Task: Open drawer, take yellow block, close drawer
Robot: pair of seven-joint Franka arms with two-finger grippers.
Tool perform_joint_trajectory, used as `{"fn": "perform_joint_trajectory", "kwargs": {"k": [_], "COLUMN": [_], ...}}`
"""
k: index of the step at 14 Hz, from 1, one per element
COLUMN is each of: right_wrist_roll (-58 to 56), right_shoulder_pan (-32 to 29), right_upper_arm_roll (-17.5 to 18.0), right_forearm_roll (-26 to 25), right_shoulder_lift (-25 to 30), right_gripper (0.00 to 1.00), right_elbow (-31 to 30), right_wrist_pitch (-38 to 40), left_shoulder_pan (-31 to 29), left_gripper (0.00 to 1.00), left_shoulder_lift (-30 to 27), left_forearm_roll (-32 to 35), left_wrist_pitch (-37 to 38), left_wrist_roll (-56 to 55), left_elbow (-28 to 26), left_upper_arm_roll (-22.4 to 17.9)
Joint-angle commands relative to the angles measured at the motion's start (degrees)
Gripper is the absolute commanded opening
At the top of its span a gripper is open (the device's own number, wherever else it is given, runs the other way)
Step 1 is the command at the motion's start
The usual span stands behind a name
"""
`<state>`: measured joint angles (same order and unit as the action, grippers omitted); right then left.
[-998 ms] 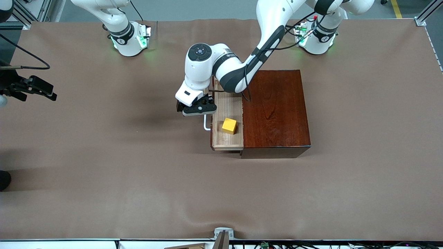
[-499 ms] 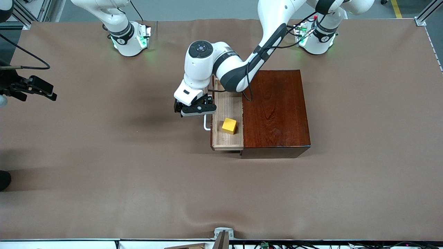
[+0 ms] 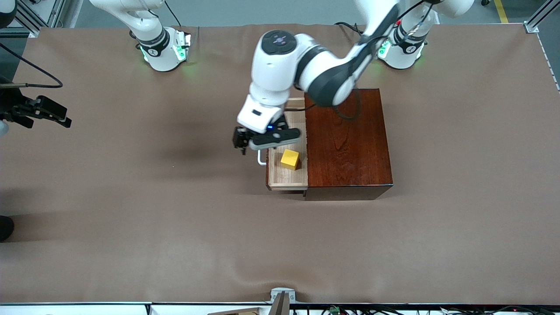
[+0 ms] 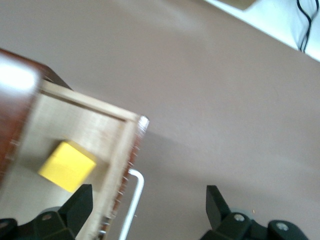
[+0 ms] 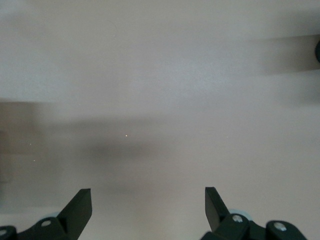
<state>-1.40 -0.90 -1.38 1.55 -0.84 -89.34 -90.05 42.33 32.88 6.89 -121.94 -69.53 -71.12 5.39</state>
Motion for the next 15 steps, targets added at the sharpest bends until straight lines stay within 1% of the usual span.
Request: {"fn": "perform_joint_trajectory", "kwargs": {"k": [1, 2, 4, 6, 8, 12, 15], "right_wrist_roll": [-0.44, -0.27, 0.26, 2.44, 10.76, 28.60, 44.59], "right_shoulder_pan": [-0.94, -0.42, 2.82, 3.71, 7.21, 13.63, 19.34], "right_upper_arm_roll": [0.85, 0.94, 0.85, 0.94, 1.11, 1.11, 1.11], "right_forearm_roll": [0.47, 0.47, 0.38, 0.91, 0.74, 0.65, 0.47], "right_shoulder_lift": [1.01, 0.93, 0.58, 0.49, -0.04, -2.23, -4.69], "right_gripper": [1.00, 1.00, 1.00, 1.00, 1.00, 1.00, 1.00], "right_elbow": [-0.31, -0.31, -0.39, -0.39, -0.39, -0.39, -0.22], "right_wrist_pitch": [-0.38, -0.74, -1.53, -1.70, -1.88, -2.40, -3.20], "left_shoulder_pan": [-2.85, -4.00, -5.84, -9.61, -13.13, -19.37, -24.38], "left_gripper": [1.00, 1.00, 1.00, 1.00, 1.00, 1.00, 1.00], "left_shoulder_lift": [-3.86, -4.92, -6.59, -8.17, -10.45, -17.22, -21.35], "left_forearm_roll": [-0.83, -0.74, -0.21, -0.30, -0.47, -0.56, -0.83], "left_wrist_pitch": [4.76, 7.22, 13.36, 17.25, 20.41, 20.78, 20.78], "left_wrist_roll": [0.62, 0.71, 2.11, 7.97, 12.91, 20.47, 26.96], "left_elbow": [-1.74, -1.83, -2.97, -3.15, -4.98, -12.71, -16.94], "left_upper_arm_roll": [0.15, 0.15, 0.15, 0.32, 0.32, 0.50, 0.59]}}
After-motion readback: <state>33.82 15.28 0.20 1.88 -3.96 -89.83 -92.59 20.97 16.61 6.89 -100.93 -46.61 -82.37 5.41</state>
